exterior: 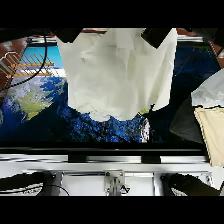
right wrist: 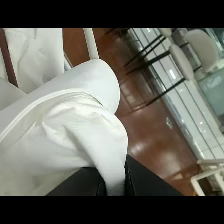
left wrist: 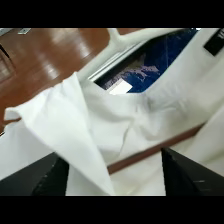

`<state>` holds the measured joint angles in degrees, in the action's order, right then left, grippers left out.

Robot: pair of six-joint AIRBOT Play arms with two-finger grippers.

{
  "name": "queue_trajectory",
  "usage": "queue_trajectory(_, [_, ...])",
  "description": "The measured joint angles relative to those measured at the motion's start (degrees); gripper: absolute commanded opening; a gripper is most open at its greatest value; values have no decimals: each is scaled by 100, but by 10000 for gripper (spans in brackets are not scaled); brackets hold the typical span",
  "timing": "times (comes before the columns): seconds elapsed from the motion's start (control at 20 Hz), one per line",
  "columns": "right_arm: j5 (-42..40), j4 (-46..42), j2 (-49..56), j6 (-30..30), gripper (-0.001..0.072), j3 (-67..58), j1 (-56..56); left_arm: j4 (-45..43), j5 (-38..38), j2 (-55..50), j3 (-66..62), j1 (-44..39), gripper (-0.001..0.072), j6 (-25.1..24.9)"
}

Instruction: Fold the shirts.

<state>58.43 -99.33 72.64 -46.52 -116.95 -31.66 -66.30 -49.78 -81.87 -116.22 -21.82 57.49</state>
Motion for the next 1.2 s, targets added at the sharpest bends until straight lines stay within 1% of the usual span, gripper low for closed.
queue_trajectory(0.05, [-7,0,0,-15,106,0,0,-37,214,-72,0,-2,378,35])
queue_trajectory(0.1, [-33,0,0,-17,106,0,0,-87,433,-125,0,0,150,52])
queue_trajectory(0.15, [-44,0,0,-22,106,0,0,-131,627,-175,0,7,52,79])
queue_trajectory(0.3, [-136,-2,0,-103,106,0,0,-188,970,-201,-4,7,51,168])
queue_trajectory(0.5, [-404,-59,55,-437,106,11,2,-162,1172,59,-4,-129,51,291])
queue_trajectory(0.65, [-859,-144,177,-778,106,22,11,-39,1499,382,-4,-348,50,323])
queue_trajectory(0.85, [-1810,-155,330,-1353,106,31,11,404,2524,780,-9,-643,51,343])
queue_trajectory(0.95, [-2210,-153,358,-1655,107,31,7,697,2809,896,-11,-728,50,345])
queue_trajectory(1.0, [-2343,-153,361,-1764,106,31,2,750,2796,927,-11,-730,50,343])
queue_trajectory(1.05, [-2439,-162,358,-1856,106,31,2,743,2597,951,-11,-695,50,343])
queue_trajectory(1.2, [-2559,-387,278,-2026,107,33,13,358,1611,992,-13,-535,50,498])
